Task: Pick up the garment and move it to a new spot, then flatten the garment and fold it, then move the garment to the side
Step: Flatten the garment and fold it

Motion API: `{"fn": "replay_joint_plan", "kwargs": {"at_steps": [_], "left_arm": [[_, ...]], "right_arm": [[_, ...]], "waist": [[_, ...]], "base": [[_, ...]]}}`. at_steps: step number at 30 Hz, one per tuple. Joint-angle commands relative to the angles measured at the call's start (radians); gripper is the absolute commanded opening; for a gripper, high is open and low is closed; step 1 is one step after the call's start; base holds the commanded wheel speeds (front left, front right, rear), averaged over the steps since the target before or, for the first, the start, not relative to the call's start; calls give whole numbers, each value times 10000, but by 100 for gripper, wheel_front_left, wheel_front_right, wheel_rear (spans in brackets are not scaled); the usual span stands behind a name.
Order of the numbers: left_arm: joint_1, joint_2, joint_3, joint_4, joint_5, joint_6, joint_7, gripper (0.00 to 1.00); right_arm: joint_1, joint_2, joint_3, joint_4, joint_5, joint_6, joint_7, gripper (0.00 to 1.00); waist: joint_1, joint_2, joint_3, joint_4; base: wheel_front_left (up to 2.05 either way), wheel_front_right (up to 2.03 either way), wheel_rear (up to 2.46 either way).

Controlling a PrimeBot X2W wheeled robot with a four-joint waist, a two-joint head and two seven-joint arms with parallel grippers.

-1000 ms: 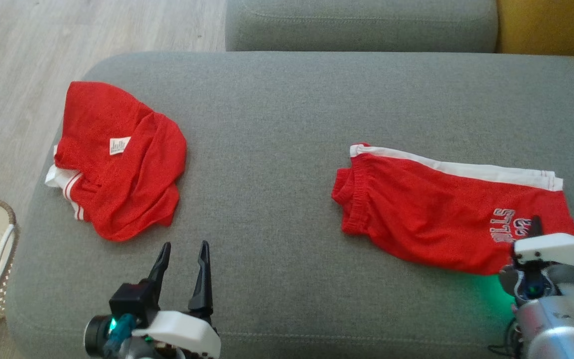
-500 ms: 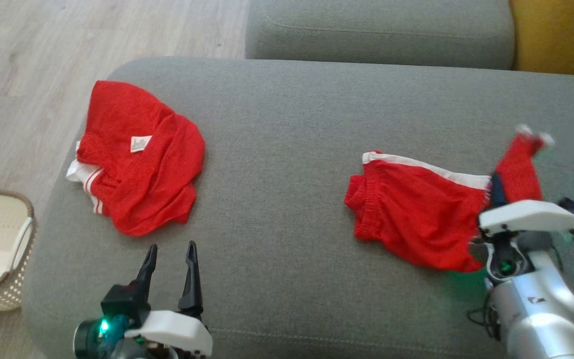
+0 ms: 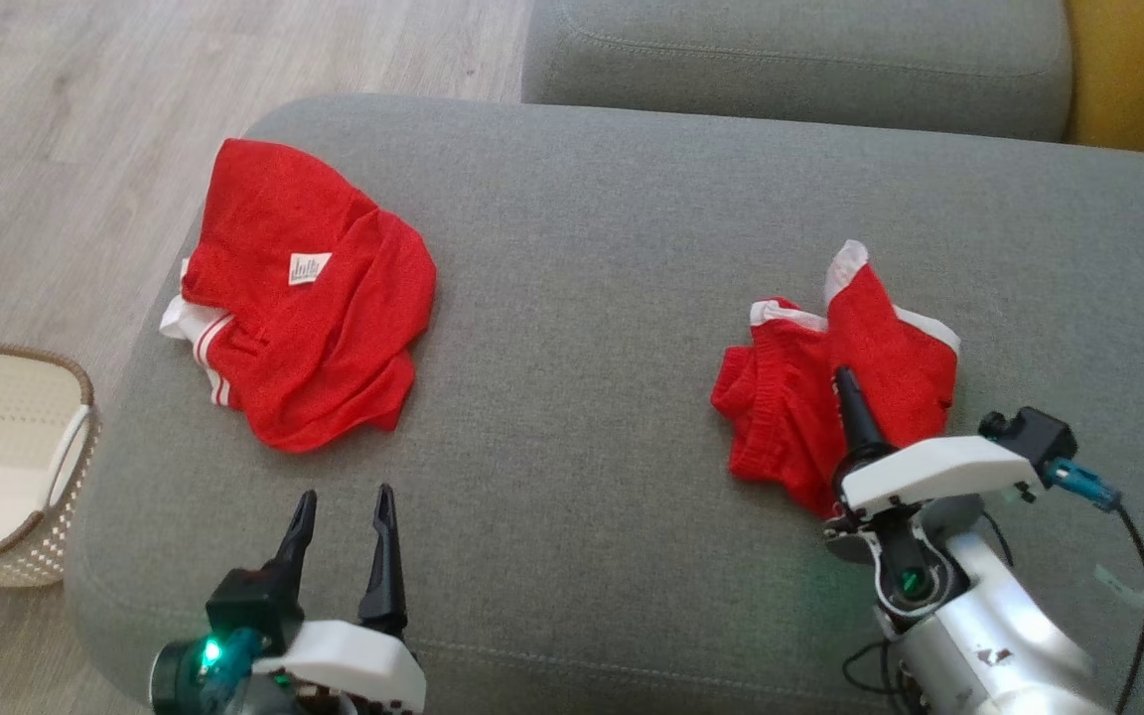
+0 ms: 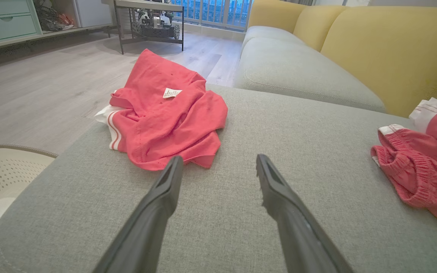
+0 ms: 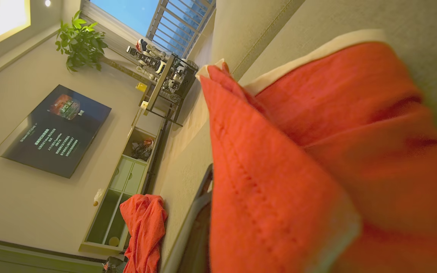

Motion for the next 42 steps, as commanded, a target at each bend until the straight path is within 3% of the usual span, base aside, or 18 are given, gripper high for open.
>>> {"fn": "replay_joint_plan", "kwargs": {"at_steps": [1, 6, 7, 8, 9, 19, 26, 33, 39, 42], "left_arm": [[-343, -18, 261, -277, -14, 41, -122, 100], [-386, -18, 211, -260, -64, 46, -122, 100], [-395, -18, 193, -253, -77, 46, -122, 100], [-402, -18, 180, -243, -87, 44, -122, 100], [-408, -18, 176, -231, -99, 44, -122, 100], [-433, -18, 160, -208, -189, 68, -122, 100], [-514, -18, 93, -192, -266, 88, -122, 100], [-590, -18, 70, -181, -312, 133, -122, 100], [-606, -18, 174, -279, -354, 173, -122, 100], [-564, -18, 222, -475, -426, 163, -122, 100]], "right_arm": [[-256, 111, 344, -257, 66, -2, -140, 0], [-351, 111, 716, -58, 101, -2, -226, 0], [-372, 111, 751, 15, 49, -2, -236, 36], [-391, 112, 769, 49, 26, -2, -244, 96], [-396, 112, 800, 8, 74, -2, -248, 100], [-239, 112, 1497, -789, -12, -2, -263, 100], [-367, 112, 2026, -235, -312, -2, -264, 100], [-645, 112, 2670, 631, 270, -2, -54, 100], [-792, 60, 2795, 26, 169, -2, -199, 100], [-768, -343, 2739, -417, -567, -2, -249, 100]], "waist": [[0, 0, 26, 20], [0, 0, 135, 78], [0, 0, 147, 95], [0, 0, 155, 108], [0, 0, 163, 120], [0, 0, 243, 178], [0, 0, 342, 287], [0, 0, 371, 315], [0, 0, 243, -38], [0, 0, 71, -342]], "base": [[0, 0, 0], [0, 0, 0], [0, 0, 0], [0, 0, 0], [0, 0, 0], [0, 0, 0], [0, 0, 0], [0, 0, 0], [0, 0, 0], [0, 0, 0]]}}
